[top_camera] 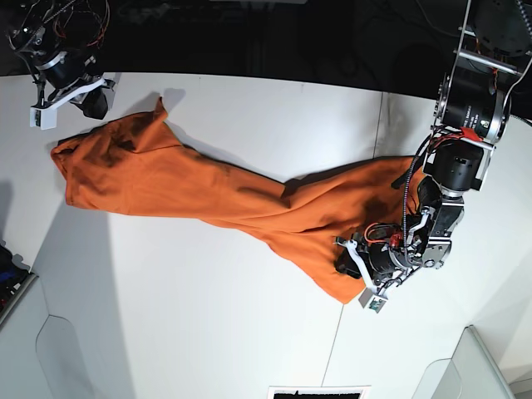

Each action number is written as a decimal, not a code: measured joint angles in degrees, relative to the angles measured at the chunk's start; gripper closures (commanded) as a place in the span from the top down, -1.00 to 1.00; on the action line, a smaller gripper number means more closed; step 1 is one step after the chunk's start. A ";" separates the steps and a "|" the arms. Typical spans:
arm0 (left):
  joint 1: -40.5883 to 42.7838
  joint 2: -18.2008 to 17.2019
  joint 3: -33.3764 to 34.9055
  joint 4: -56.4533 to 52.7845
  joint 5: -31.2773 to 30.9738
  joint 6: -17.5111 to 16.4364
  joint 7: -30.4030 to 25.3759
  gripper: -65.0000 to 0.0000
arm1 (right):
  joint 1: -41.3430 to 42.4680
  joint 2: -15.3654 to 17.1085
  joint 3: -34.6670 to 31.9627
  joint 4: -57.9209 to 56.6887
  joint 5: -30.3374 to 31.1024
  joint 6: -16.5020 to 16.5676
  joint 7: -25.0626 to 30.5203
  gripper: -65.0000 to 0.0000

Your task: Layout the t-shirt on the table in an organized manner, then fold the t-shirt properly

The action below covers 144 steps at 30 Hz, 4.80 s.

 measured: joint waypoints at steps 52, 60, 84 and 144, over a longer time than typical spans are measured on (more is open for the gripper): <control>-3.28 -3.43 0.07 1.53 0.90 0.39 8.55 -0.36 | -7.80 1.84 -12.52 14.12 9.70 3.10 -7.30 -1.00; -3.43 -3.41 0.07 1.53 3.67 4.26 8.39 -0.36 | -21.18 2.01 -12.52 26.47 12.20 3.58 -8.48 -1.00; 6.56 -13.86 0.22 51.87 -23.54 -7.48 27.98 -0.36 | -11.04 7.61 -11.23 25.59 -7.69 1.01 2.12 -0.10; 35.47 -6.16 23.80 72.39 -0.07 -6.60 22.05 -1.00 | 14.84 15.19 -25.51 -3.61 -15.50 2.29 6.29 -1.00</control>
